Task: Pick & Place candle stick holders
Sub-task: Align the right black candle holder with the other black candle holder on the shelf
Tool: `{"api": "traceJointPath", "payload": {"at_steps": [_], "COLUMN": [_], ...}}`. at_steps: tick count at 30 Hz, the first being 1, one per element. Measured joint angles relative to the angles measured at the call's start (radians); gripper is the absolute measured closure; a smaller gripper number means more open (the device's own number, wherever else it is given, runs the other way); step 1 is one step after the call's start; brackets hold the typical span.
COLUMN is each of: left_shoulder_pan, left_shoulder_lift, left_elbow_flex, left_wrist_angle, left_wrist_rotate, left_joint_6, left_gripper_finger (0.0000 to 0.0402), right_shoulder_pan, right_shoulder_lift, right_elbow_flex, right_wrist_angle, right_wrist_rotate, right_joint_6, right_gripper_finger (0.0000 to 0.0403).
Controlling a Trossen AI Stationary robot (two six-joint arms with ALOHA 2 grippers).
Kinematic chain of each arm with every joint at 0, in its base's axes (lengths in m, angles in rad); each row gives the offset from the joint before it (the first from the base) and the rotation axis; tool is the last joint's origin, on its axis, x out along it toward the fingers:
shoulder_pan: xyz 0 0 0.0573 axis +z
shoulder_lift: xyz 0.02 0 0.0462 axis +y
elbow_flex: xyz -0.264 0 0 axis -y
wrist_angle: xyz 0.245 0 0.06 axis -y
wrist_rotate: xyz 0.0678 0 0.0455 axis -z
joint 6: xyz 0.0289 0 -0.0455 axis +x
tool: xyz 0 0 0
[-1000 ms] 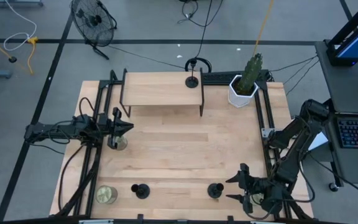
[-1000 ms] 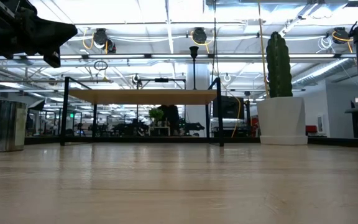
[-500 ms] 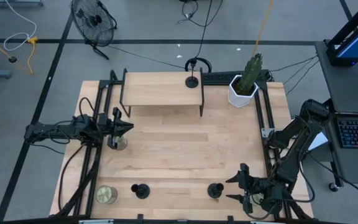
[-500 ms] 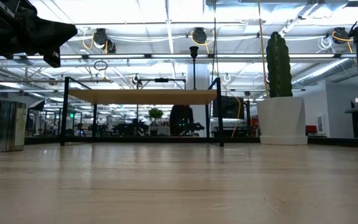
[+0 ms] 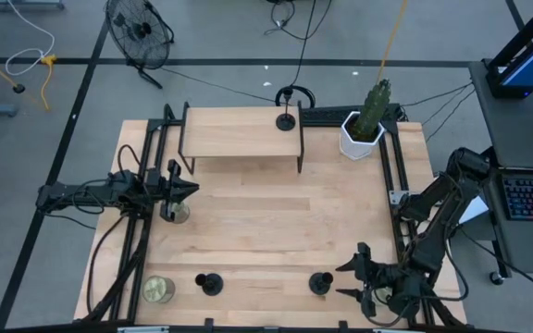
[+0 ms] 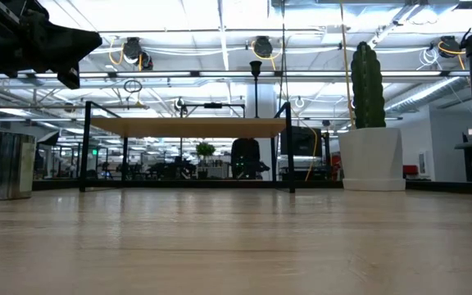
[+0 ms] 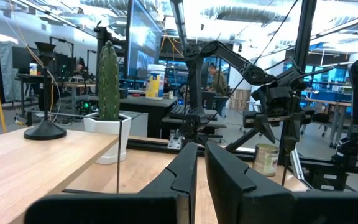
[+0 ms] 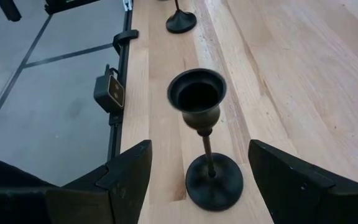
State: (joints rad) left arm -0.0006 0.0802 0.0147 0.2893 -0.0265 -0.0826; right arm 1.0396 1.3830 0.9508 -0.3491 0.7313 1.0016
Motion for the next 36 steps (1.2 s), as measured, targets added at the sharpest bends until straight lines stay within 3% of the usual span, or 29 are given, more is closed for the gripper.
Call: {"api": "traceJointPath", "payload": {"at_steps": [13, 36], "left_shoulder_pan": [0.000, 0.000], "left_shoulder_lift": [0.000, 0.000], "left_elbow_flex": [0.000, 0.000], "left_wrist_angle": [0.000, 0.000], "left_wrist_rotate": [-0.001, -0.001], "left_joint_6": [0.000, 0.000], "left_gripper_finger": [0.0364, 0.0364], "right_shoulder_pan": [-0.048, -0.086], "right_shoulder_lift": [0.000, 0.000], "right_elbow_flex": [0.000, 0.000], "right_wrist_angle": [0.035, 0.053], "right_wrist_rotate": [-0.062, -0.054], "right_joint_6": [-0.081, -0.157], "right_gripper_finger": [0.0140, 0.0140]}}
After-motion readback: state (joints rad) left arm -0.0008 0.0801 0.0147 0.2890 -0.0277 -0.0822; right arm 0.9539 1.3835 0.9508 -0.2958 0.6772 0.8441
